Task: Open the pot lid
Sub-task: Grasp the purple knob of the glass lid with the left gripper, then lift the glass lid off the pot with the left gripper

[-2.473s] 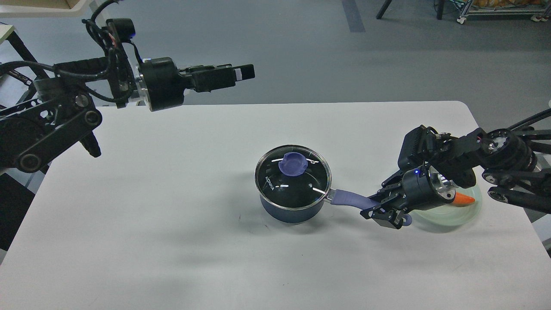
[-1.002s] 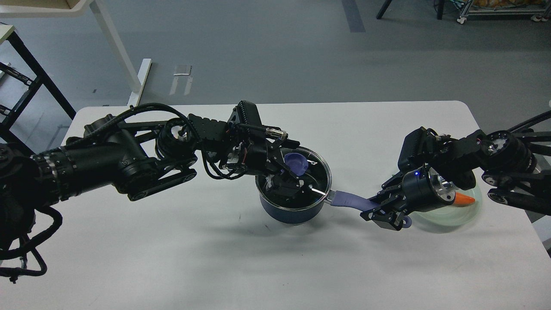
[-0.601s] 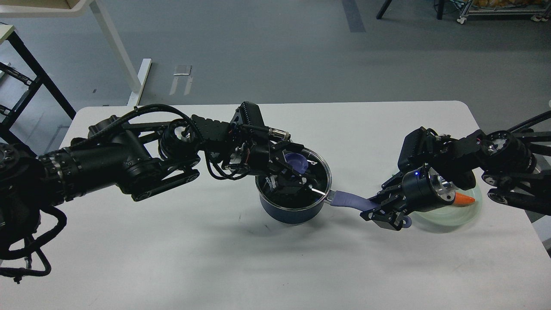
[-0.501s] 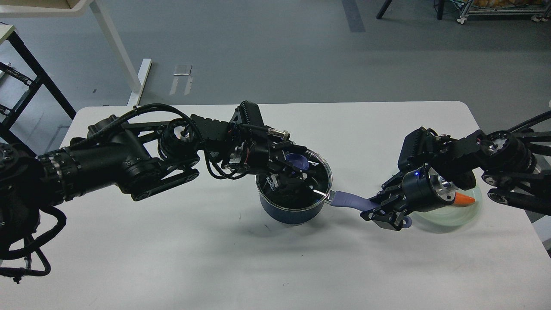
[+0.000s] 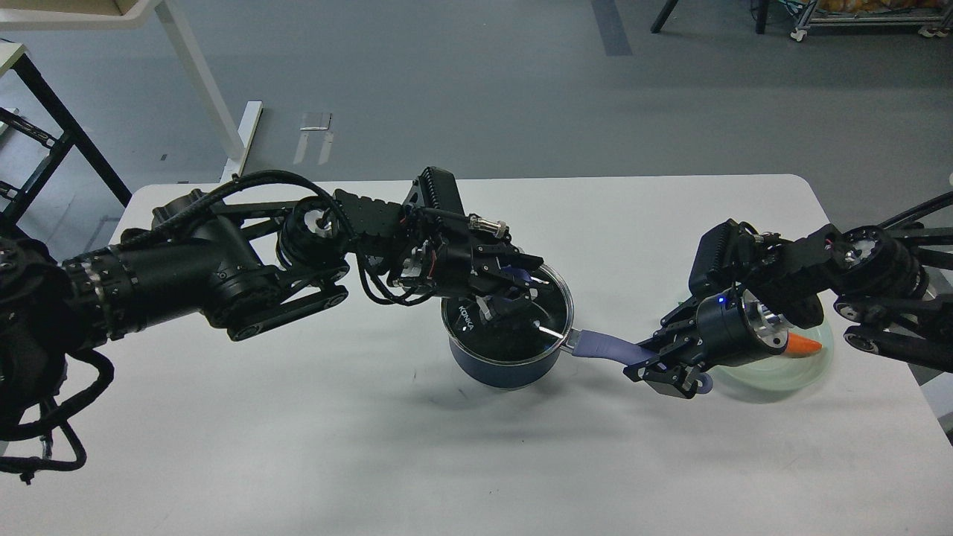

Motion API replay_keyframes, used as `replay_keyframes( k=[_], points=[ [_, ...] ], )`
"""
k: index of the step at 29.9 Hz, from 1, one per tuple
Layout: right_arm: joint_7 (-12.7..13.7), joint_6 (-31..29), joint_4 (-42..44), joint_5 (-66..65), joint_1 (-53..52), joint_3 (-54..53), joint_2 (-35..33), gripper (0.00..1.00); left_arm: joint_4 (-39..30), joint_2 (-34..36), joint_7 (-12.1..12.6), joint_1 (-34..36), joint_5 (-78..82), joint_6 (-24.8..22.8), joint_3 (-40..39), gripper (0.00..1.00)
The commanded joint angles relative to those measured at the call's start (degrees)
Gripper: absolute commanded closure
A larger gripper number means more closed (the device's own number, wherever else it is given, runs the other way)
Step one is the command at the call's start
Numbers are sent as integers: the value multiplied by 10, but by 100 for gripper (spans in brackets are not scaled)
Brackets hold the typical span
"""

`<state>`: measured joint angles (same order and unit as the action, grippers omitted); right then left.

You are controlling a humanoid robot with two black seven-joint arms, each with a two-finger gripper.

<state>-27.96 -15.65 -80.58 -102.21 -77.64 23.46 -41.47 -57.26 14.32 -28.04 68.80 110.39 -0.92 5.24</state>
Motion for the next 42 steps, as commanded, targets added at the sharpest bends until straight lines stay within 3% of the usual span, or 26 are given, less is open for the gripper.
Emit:
replay_keyframes(
  k=[1,8,9,10,11,12,18,35,38,42],
  points=[
    [0,0,0,0,0,0,1,70,0,1,0,0,0,0,0,60],
    [0,0,0,0,0,0,0,70,-1,4,0,1,0,-1,-1,59],
    [0,0,0,0,0,0,0,70,-1,4,0,2,0,-5,-1,55],
    [0,0,0,0,0,0,0,70,-1,4,0,1,0,-4,-1,42],
    [0,0,0,0,0,0,0,70,-1,4,0,0,-2,-3,-1,22],
    [0,0,0,0,0,0,0,70,-2,4,0,0,-2,-3,-1,12],
    [0,0,0,0,0,0,-1,70,-8,4,0,0,-2,-4,-1,6],
    [0,0,-1,1,0,0,-1,69,-5,10,0,-24,-2,2,10,7],
    [0,0,-1,1,0,0,-2,69,-1,10,0,-26,-2,7,10,22],
    [0,0,-1,2,0,0,-2,69,0,10,0,-26,1,7,11,52]
  ],
)
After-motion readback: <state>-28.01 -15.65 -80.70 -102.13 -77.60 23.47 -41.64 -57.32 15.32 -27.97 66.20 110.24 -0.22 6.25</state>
